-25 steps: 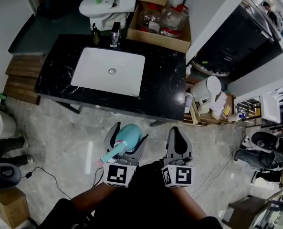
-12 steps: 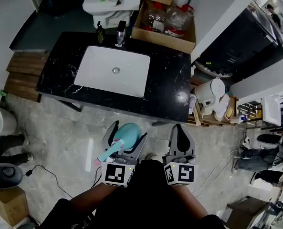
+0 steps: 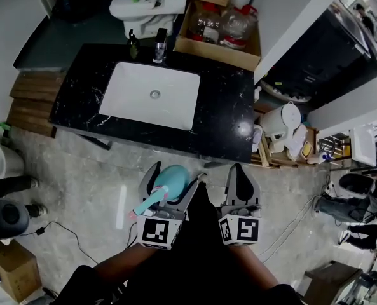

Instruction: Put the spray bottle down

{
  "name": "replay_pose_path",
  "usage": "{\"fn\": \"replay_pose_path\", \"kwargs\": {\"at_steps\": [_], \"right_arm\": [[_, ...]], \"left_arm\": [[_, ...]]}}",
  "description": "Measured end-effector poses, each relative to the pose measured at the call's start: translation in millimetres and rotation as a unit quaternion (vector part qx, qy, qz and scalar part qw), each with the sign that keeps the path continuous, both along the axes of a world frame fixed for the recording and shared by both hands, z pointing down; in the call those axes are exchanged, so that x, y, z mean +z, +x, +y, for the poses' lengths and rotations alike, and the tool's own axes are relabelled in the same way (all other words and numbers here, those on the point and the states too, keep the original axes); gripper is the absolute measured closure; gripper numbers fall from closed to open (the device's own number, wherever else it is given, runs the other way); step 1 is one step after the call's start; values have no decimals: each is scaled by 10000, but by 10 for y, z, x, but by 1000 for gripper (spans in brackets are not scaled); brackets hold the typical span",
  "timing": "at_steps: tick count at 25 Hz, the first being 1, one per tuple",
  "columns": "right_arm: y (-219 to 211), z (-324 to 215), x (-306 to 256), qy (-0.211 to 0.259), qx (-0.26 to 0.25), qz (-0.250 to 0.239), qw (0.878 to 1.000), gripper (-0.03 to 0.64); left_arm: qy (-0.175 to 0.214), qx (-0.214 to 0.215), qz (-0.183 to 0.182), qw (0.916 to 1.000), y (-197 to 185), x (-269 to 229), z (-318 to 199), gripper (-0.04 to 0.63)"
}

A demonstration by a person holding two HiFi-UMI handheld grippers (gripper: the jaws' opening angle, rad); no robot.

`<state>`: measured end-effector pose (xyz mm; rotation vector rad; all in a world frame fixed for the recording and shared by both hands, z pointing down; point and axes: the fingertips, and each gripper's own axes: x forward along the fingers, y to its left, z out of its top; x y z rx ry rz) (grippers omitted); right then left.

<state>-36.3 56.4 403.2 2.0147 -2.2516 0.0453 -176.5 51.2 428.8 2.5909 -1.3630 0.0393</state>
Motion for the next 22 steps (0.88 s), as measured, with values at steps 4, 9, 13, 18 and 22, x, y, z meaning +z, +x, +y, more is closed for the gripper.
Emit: {"fn": "replay_pose_path", "kwargs": {"at_steps": [4,9,13,18,22], "right_arm": [[65,-91,-11,52,14,-100,9999,600],[130,-290,-1,124,-53,-198,9997,600],[258,-534,-1,175,-60,-277,9994,600],[370,-807,-123,334,-216,-179,9990,600],[502,-1064,-120,295,-300,-261,9988,600]], "left_arm": [[14,-32,-9,10000,66,-9,-69,176],[46,-114,-106,9999,123,-31,-245,176],[65,-227,-183,9996,203,-50,-526,176],[39,-196,-449,9988,431,-7,-914,176],[-93,-219,-438,9988,634,45,-1248,176]]}}
